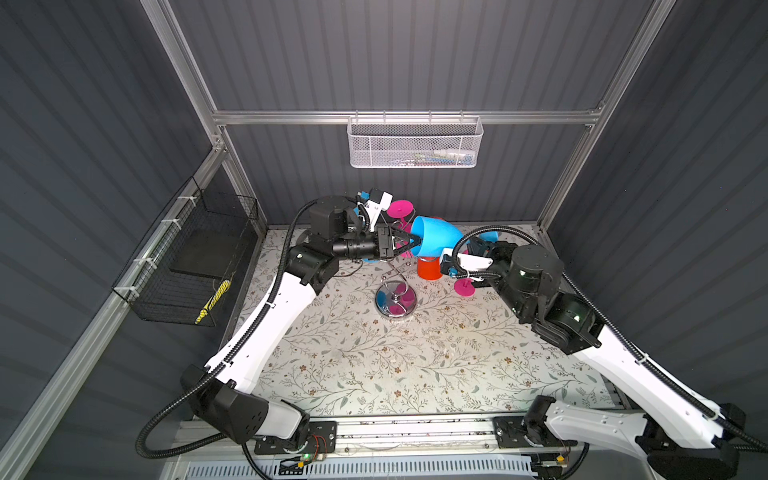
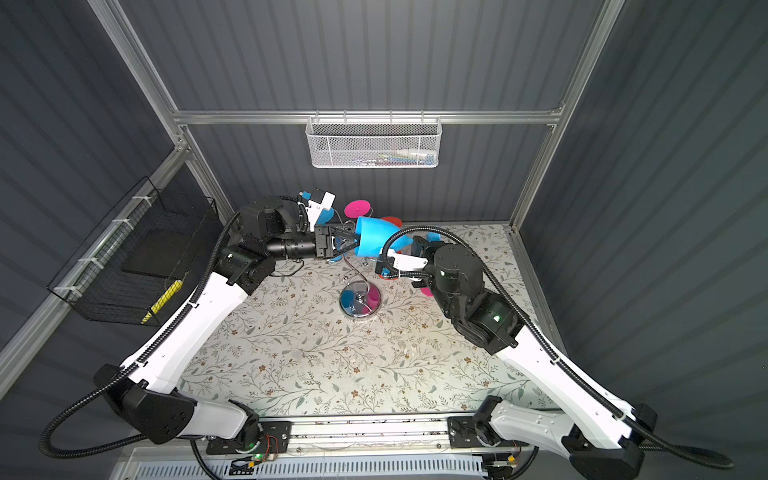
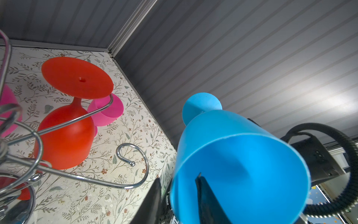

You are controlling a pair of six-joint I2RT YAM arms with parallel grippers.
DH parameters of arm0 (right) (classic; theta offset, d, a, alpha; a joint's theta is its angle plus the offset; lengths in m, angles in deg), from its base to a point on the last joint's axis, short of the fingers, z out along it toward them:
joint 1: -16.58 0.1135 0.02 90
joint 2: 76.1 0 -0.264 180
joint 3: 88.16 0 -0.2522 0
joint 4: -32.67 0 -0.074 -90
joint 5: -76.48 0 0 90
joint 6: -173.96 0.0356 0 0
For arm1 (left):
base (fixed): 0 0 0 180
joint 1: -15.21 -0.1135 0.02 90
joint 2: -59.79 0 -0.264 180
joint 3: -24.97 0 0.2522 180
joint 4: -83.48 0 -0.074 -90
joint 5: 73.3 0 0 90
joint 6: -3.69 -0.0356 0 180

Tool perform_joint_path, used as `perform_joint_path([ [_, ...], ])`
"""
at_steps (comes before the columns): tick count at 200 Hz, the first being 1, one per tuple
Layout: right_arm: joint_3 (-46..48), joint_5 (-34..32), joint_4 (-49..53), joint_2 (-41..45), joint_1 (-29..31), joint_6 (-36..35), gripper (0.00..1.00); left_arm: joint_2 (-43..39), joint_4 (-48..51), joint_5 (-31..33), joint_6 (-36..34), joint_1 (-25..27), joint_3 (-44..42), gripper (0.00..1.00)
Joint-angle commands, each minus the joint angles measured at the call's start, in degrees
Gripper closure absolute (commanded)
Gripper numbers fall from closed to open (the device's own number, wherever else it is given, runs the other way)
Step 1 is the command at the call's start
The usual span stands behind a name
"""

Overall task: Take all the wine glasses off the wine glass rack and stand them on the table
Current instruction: 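Carry the blue glass away with the left gripper while the right releases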

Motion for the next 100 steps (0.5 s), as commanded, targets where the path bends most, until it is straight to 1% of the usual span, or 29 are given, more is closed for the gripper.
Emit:
perform_joint_path([
  [1, -1.63, -0.64, -1.05, 0.37, 0.73, -0.43, 1.0, -0.62, 1.44, 0.23, -1.82, 0.29, 1.9, 0.67],
  [24, -1.32, -0.92, -1.69, 0.37, 1.35, -0.94, 1.0, -0.52, -1.29, -1.05, 0.34, 0.3, 0.9, 0.7],
  [47, -0.88, -1.42, -2.84, 0.0, 2.08, -2.15, 1.0, -0.3, -5.05, -1.76, 3.3, 0.3, -0.39, 0.75],
  [100, -0.32, -2.0, -5.04, -0.31, 2.43, -3.57, 1.0, -0.26, -5.31, -1.85, 3.75, 0.24, -0.91, 0.93],
])
